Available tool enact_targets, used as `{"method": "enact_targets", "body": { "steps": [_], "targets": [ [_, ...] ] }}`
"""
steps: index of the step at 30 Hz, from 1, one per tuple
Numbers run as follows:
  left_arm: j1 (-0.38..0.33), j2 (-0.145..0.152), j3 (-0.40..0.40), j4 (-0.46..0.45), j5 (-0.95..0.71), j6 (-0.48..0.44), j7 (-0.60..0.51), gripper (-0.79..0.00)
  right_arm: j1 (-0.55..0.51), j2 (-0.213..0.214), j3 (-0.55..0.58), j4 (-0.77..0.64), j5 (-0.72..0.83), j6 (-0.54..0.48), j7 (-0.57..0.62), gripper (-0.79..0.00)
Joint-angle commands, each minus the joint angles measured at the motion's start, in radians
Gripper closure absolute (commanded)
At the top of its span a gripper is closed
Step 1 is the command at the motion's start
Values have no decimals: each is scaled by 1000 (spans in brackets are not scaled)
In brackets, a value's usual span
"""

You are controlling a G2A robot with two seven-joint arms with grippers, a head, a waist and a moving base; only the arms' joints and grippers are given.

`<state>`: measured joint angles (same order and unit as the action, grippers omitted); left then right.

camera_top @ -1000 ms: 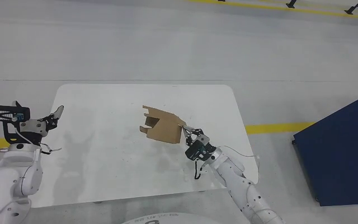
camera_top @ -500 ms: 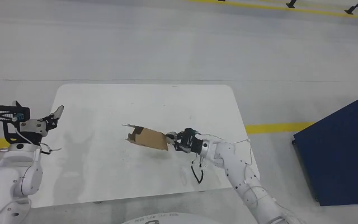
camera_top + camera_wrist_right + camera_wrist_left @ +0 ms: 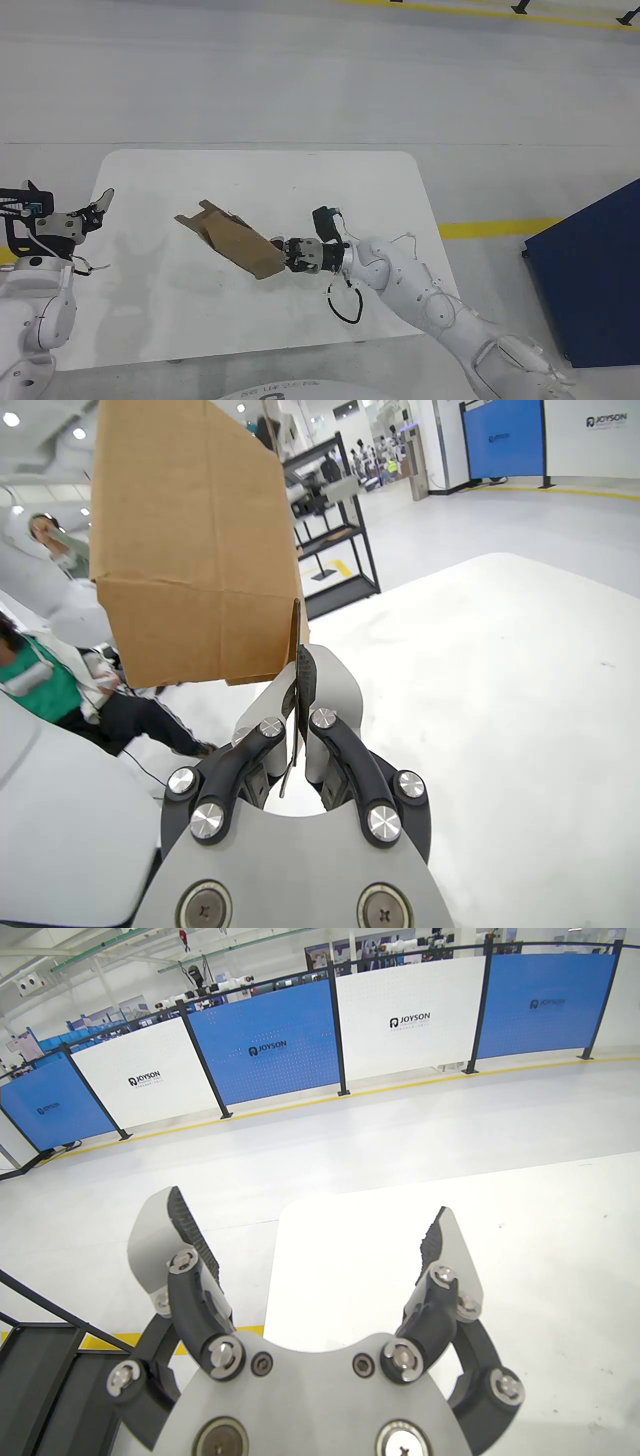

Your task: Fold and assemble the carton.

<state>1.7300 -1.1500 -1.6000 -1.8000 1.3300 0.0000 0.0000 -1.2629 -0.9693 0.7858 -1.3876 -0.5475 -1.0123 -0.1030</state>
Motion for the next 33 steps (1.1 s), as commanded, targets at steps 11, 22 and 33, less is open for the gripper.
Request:
{"method": "enact_targets", "body": {
  "steps": [11, 22, 33],
  "targets": [
    [0, 0, 0, 0, 0, 0, 0, -785, -1, -1, 4, 1, -10, 0, -3, 0],
    [0, 0, 0, 0, 0, 0, 0, -785, 7, 116, -118, -374, 451, 0, 322, 0],
    [0, 0, 0, 0, 0, 0, 0, -785, -10, 176, -52, -444, 816, 0, 608, 0]
  ]
}}
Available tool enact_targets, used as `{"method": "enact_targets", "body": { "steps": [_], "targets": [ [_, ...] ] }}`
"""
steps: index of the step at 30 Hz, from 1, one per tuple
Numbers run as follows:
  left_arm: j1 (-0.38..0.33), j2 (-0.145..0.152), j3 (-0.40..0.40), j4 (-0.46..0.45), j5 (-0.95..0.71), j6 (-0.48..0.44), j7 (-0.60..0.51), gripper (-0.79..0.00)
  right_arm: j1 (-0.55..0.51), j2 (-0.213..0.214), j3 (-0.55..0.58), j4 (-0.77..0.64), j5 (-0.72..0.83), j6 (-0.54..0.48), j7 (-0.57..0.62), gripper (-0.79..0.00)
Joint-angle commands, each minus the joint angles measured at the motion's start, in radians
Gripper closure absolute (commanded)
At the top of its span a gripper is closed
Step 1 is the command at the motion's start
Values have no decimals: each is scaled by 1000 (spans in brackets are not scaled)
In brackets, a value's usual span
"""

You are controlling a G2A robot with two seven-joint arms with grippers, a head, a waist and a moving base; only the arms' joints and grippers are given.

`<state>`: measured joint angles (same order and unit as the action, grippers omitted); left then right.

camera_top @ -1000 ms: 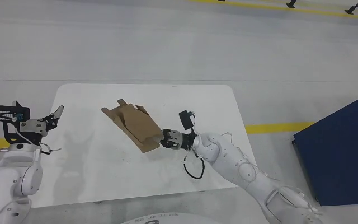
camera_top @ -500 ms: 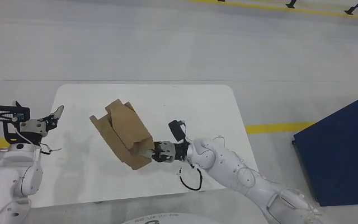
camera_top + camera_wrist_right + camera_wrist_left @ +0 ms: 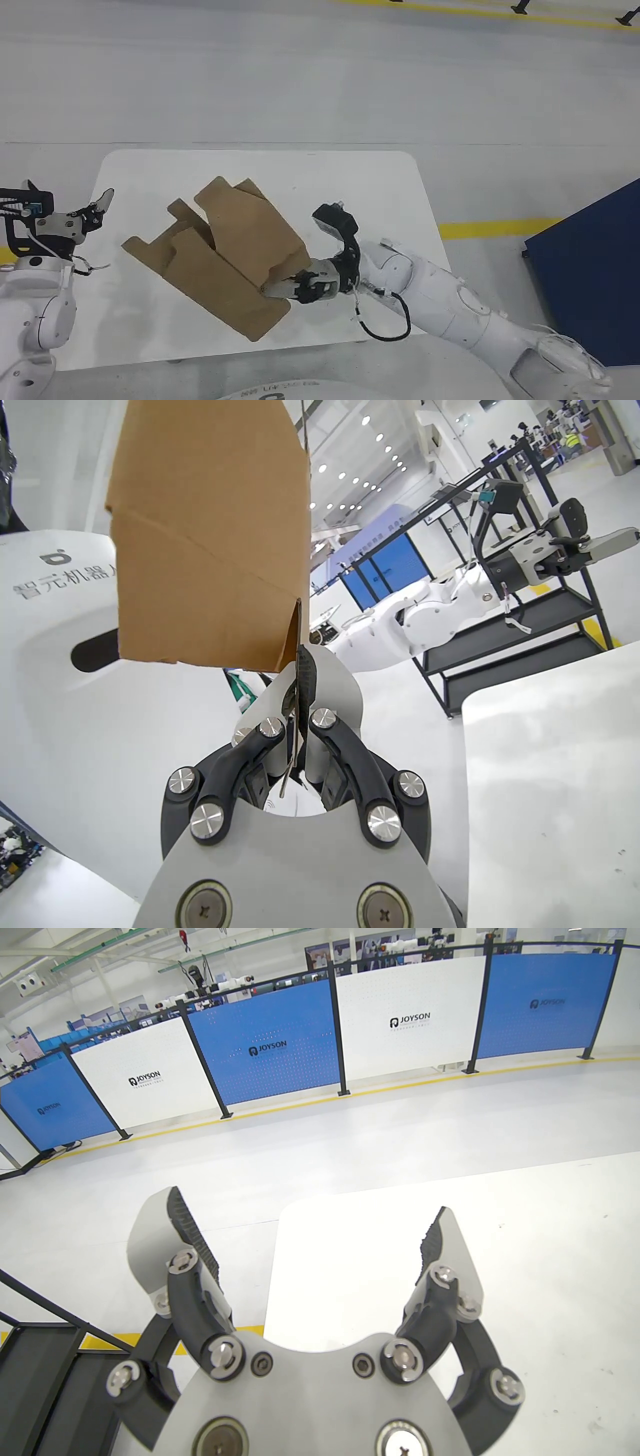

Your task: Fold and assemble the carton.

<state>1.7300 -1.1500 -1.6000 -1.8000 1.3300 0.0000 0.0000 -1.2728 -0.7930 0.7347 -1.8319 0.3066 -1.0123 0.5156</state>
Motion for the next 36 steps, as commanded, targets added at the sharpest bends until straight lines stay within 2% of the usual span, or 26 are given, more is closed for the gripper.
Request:
{"method": "enact_targets", "body": {
  "steps": [1, 7, 11, 16, 33, 35, 36],
  "targets": [
    [0, 0, 0, 0, 0, 0, 0, -785, 0, 0, 0, 0, -38, 0, -10, 0],
    [0, 0, 0, 0, 0, 0, 0, -785, -2, -1, -1, -5, -27, 2, -20, 0],
    [0, 0, 0, 0, 0, 0, 0, -785, 28, -9, 23, 43, 119, 0, -31, 0],
    [0, 0, 0, 0, 0, 0, 0, -785, 66, -24, 31, 118, 226, 0, 23, 0],
    [-3, -2, 10, -1, 29, 21, 13, -785, 67, -36, 55, 136, 233, 0, 38, 0],
    [-37, -2, 32, 17, 12, -38, -76, -785, 67, -36, 55, 136, 233, 0, 38, 0],
    [-72, 0, 41, 37, -28, -104, -157, -785, 67, -36, 55, 136, 233, 0, 38, 0]
  ]
}}
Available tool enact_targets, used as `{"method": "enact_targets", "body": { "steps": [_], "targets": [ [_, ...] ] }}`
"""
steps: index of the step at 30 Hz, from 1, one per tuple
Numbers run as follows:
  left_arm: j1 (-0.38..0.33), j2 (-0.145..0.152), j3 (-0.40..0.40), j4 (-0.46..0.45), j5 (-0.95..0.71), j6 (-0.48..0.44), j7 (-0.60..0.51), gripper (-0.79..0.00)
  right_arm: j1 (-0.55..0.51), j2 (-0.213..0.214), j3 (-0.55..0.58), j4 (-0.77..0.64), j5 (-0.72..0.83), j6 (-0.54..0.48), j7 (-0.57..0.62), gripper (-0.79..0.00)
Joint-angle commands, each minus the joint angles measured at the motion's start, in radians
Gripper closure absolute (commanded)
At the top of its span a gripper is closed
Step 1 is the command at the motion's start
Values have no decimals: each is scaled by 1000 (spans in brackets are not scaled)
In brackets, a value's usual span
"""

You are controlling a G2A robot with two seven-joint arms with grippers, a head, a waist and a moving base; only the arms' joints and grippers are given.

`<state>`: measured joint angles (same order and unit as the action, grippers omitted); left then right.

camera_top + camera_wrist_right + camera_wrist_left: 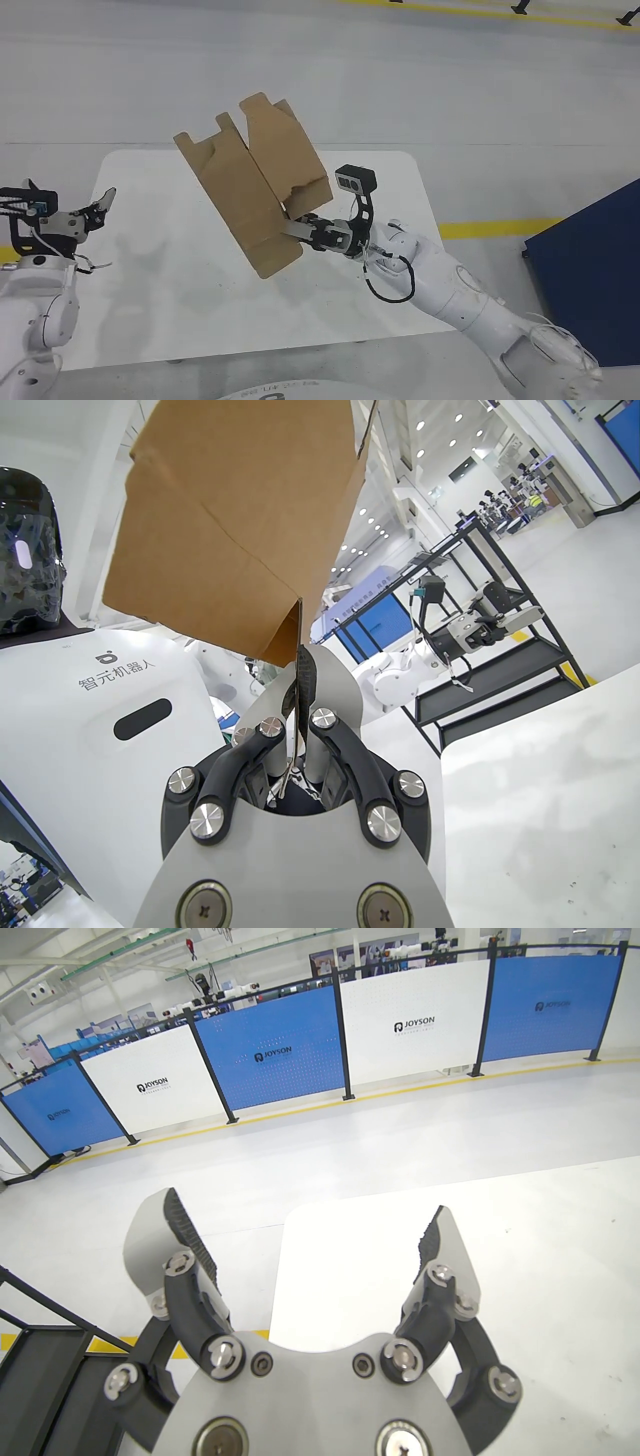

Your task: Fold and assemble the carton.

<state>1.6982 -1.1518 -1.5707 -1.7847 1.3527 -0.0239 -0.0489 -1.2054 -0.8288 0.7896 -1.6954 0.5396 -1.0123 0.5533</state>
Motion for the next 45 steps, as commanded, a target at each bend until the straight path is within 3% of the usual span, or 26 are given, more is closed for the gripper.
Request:
{"method": "enact_targets", "body": {
  "steps": [1, 4, 6, 8, 17, 20, 23, 39, 41, 45],
  "targets": [
    [-86, 4, 19, 50, -105, -166, -215, -785, 0, 0, 0, 0, 0, 0, 0, 0],
    [-270, 14, 44, 182, -304, -407, -596, -785, 0, 0, 0, 0, 0, 0, 0, 0],
    [-373, 18, 73, 262, -417, -551, -738, -785, 0, 0, 0, 0, 0, 0, 0, 0],
    [-429, 21, 85, 318, -504, -638, -808, -785, 0, 0, 0, 0, 0, 0, 0, 0],
    [-419, 22, 93, 319, -524, -652, -792, -785, 0, 0, 0, 0, 0, 0, 0, 0],
    [-412, 31, 102, 366, -736, -810, -878, -785, -3, -2, 5, 0, -16, 43, -13, 0],
    [-439, 55, 182, 400, -967, -808, -940, -785, -2, -7, 4, 1, 12, 117, -20, 0],
    [-439, 55, 182, 400, -967, -808, -940, -785, -2, -7, 4, 1, 12, 117, -20, 0],
    [-439, 55, 182, 400, -967, -808, -940, -785, 28, -15, -16, 35, 73, 224, 10, 0],
    [-439, 55, 182, 400, -967, -808, -940, -785, 44, -19, -20, 37, 93, 239, 29, 0]
  ]
}}
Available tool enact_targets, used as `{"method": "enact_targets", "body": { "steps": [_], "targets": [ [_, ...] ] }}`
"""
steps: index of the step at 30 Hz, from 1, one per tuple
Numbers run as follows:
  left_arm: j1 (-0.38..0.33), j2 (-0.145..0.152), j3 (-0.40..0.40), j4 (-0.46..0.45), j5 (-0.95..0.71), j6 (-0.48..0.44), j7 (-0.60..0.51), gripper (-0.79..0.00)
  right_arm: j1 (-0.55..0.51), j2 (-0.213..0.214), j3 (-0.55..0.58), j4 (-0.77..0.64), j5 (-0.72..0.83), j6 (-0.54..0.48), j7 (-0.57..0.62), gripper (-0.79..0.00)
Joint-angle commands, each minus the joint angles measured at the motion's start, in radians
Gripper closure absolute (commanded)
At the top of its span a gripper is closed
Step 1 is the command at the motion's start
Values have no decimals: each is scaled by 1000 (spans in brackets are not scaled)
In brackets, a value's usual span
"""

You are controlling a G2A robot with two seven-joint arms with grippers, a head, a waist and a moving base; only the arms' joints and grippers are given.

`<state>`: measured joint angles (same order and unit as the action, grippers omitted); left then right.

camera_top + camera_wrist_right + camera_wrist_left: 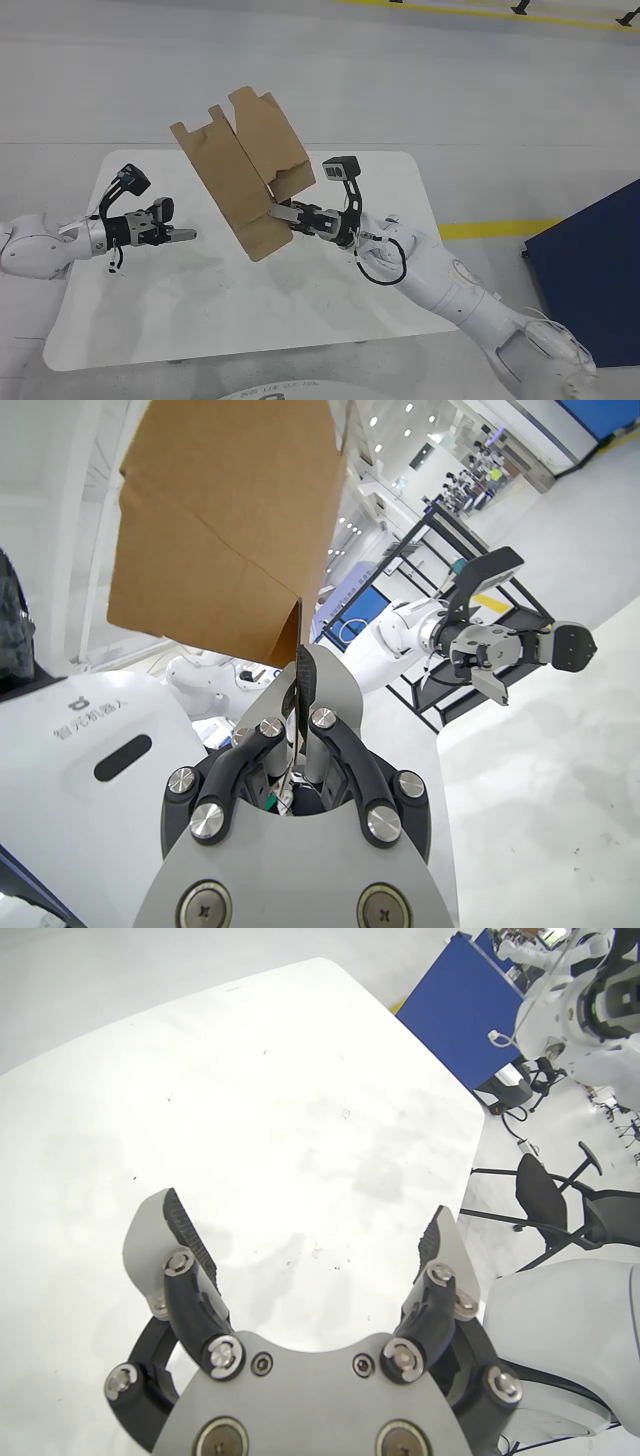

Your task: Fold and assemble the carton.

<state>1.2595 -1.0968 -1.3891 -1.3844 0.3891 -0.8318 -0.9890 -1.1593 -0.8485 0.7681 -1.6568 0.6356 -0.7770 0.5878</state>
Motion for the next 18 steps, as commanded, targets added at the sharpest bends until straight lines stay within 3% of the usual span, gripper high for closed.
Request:
{"method": "enact_targets", "body": {
  "steps": [1, 7, 9, 12, 18],
  "targets": [
    [0, 0, 0, 0, -3, 0, 0, -785, -3, 1, 1, -1, -3, 4, -5, 0],
    [14, 1, 5, -11, 5, 11, 46, -785, -3, 1, 1, -1, -3, 4, -5, 0],
    [13, 5, 23, 1, -99, -5, 5, -785, -6, -1, 4, -8, -8, 14, -15, 0],
    [-11, 25, 100, -18, -320, 89, -89, -785, -14, -4, 19, -11, -31, 16, -34, 0],
    [-11, 25, 100, -18, -320, 89, -89, -785, -14, -4, 19, -11, -31, 16, -34, 0]
  ]
}}
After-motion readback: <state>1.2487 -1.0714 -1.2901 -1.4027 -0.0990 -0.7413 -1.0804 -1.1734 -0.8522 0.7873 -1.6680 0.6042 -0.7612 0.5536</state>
